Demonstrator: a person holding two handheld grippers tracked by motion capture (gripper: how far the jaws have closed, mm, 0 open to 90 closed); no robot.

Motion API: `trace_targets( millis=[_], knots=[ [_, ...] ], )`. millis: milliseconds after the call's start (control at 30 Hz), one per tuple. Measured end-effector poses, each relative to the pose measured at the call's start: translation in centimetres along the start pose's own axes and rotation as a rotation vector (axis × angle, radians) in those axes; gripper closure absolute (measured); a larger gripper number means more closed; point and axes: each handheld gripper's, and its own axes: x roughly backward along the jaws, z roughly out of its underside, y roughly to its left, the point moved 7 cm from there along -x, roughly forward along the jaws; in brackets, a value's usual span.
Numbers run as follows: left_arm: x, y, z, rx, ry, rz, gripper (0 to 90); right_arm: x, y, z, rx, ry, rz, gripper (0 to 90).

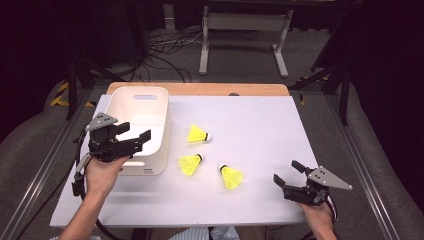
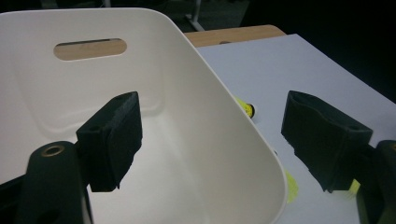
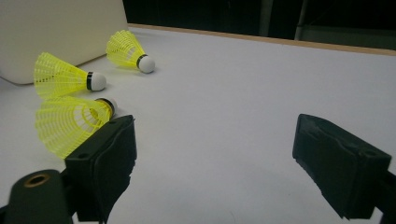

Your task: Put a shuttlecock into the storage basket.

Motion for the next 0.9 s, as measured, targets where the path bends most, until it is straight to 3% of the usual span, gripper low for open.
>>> trace_targets(
  millis=[900],
  knots=[
    [-1.3,-1.9,-0.2,-0.026,0.024,0.044,21.2,0.0,0.0,0.0,-0.001,-0.001,-0.003,14.1]
  ],
)
